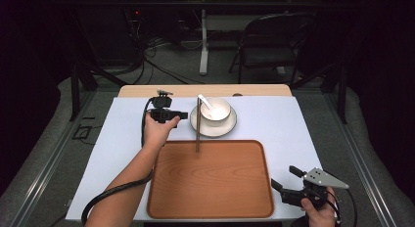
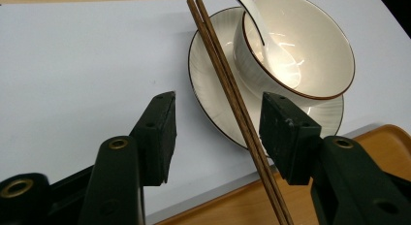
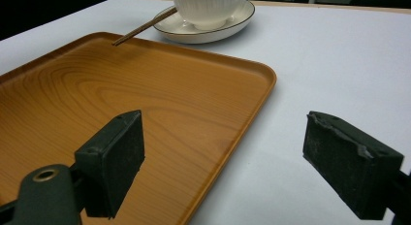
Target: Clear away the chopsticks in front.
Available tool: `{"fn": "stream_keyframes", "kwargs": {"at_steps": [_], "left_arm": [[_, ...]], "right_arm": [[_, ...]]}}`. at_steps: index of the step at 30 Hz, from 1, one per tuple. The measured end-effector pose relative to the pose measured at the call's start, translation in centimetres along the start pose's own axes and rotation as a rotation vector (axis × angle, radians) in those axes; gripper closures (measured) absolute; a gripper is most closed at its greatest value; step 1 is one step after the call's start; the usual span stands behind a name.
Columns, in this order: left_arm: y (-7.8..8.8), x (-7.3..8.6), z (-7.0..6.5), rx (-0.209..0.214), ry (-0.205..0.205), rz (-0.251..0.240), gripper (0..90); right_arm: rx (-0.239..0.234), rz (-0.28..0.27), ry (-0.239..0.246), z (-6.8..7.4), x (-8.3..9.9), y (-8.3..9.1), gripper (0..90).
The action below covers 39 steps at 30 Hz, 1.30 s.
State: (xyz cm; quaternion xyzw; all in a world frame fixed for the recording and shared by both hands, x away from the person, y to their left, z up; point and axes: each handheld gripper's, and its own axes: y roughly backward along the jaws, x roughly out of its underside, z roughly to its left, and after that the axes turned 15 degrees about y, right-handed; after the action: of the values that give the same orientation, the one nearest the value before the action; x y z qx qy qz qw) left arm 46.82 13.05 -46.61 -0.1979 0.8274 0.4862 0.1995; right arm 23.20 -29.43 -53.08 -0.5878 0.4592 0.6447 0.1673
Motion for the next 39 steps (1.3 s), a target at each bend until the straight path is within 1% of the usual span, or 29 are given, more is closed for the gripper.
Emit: {"fn": "stream_keyframes", "kwargs": {"at_steps": [1, 3, 5, 6, 8, 9, 13, 14, 15, 17, 19, 24, 27, 30, 36, 38, 39], "left_arm": [[-0.2, 0.0, -0.1, -0.001, 0.007, -0.004, 50.1], [-0.7, -0.2, -0.2, -0.001, 0.013, 0.009, 51.9], [-1.2, -0.2, -0.4, -0.007, 0.010, 0.014, 53.6], [-1.5, -0.3, -0.5, -0.013, 0.008, 0.021, 54.5], [-1.9, -0.5, -0.7, -0.011, 0.020, 0.038, 56.7], [-2.2, -0.6, -0.7, -0.007, 0.033, 0.054, 58.8], [-3.2, -0.9, -1.0, -0.012, 0.041, 0.093, 66.3], [-3.5, -0.9, -1.1, -0.011, 0.050, 0.101, 69.8], [-3.8, -1.0, -1.1, -0.006, 0.063, 0.115, 69.8], [-4.3, -1.1, -1.2, -0.003, 0.085, 0.132, 73.1], [-4.8, -1.1, -1.3, -0.005, 0.091, 0.148, 76.3], [-5.9, -1.3, -1.5, -0.018, 0.098, 0.170, 78.0], [-6.4, -1.4, -1.5, -0.023, 0.126, 0.184, 78.4], [-6.7, -1.4, -1.4, -0.031, 0.138, 0.194, 79.2], [-7.1, -1.6, -1.1, -0.004, 0.177, 0.206, 79.3], [-7.2, -1.6, -1.1, -0.002, 0.186, 0.223, 79.3], [-7.3, -1.6, -1.1, 0.001, 0.199, 0.230, 79.3]], "right_arm": [[0.000, 0.001, -0.002, 0.0, 0.0, 0.0, 14.7], [0.000, 0.001, -0.002, 0.0, 0.0, 0.0, 14.7], [0.001, 0.001, -0.001, 0.0, 0.0, 0.0, 14.6], [0.000, 0.000, -0.004, 0.0, 0.0, 0.0, 14.7], [-0.002, -0.001, -0.004, -0.1, 0.0, 0.0, 14.7], [-0.001, -0.001, -0.002, -0.1, 0.0, 0.0, 14.7], [-0.003, -0.001, -0.003, -0.1, 0.0, 0.0, 14.7], [-0.004, -0.001, -0.003, -0.1, 0.0, 0.0, 14.6], [-0.004, -0.001, -0.003, -0.1, 0.0, 0.0, 14.6], [-0.005, -0.002, -0.006, -0.1, 0.1, 0.0, 14.6], [-0.006, -0.003, -0.007, -0.1, 0.1, 0.0, 14.6], [-0.008, -0.004, -0.007, -0.1, 0.1, 0.0, 14.7], [-0.010, -0.004, -0.008, -0.2, 0.1, 0.0, 14.7], [-0.011, -0.005, -0.008, -0.2, 0.1, 0.0, 14.7], [-0.012, -0.006, -0.006, -0.2, 0.1, 0.0, 14.7], [-0.012, -0.005, -0.007, -0.2, 0.1, 0.0, 14.6], [-0.011, -0.005, -0.008, -0.2, 0.1, 0.0, 14.6]]}}
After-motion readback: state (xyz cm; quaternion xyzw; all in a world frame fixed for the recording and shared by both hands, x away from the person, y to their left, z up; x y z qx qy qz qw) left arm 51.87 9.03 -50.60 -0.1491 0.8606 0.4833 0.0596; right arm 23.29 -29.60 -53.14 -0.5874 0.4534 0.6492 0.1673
